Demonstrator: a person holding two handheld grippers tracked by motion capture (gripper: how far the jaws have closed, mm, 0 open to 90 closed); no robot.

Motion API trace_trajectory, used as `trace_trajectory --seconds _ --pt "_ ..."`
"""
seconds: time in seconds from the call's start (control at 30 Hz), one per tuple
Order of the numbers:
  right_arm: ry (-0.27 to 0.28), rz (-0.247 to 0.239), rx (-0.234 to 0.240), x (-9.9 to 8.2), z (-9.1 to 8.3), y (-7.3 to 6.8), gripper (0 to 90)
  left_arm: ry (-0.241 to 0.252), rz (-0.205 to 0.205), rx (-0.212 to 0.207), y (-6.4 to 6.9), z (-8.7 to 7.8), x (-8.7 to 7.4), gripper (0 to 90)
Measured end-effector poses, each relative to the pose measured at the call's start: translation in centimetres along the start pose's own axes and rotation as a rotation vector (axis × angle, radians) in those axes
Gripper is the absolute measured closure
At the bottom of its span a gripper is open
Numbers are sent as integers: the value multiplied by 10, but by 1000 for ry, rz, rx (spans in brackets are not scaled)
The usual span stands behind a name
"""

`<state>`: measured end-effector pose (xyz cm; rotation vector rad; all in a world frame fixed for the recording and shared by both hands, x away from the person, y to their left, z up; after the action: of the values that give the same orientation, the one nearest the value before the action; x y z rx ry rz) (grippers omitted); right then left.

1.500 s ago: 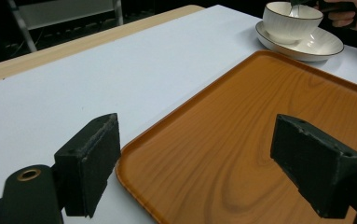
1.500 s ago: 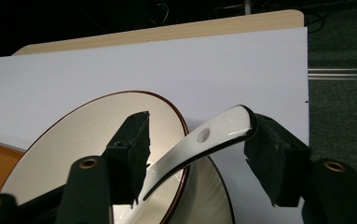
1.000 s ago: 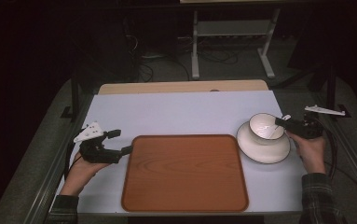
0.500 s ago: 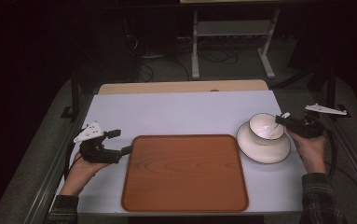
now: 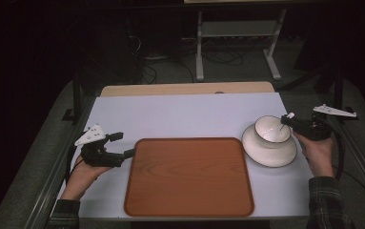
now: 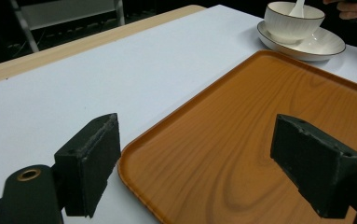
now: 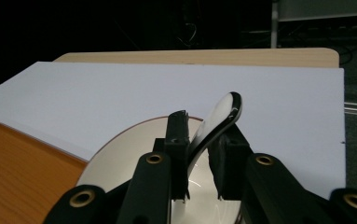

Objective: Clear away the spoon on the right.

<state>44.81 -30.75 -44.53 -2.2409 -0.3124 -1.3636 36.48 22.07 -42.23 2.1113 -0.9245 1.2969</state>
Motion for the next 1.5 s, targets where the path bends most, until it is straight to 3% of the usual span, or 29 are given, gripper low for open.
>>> trace_trajectory --seconds 0.47,1.5 --pt "32 -50 71 9 -2 -19 846 1 -1 1 0 0 0 154" --pt "90 -115 45 32 -13 -39 847 1 -3 1 -1 -1 0 154"
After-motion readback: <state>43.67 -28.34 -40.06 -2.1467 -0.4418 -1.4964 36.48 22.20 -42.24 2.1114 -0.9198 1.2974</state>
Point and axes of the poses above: each handheld gripper's, and its own axes: z roughly forward along the jaws, x roughly out of its top, y roughly to its right, the point moved 10 cm from there along z, roughly forward along the jaws, and after that the axes turned 1 degree about y, right-handed, at the moved point
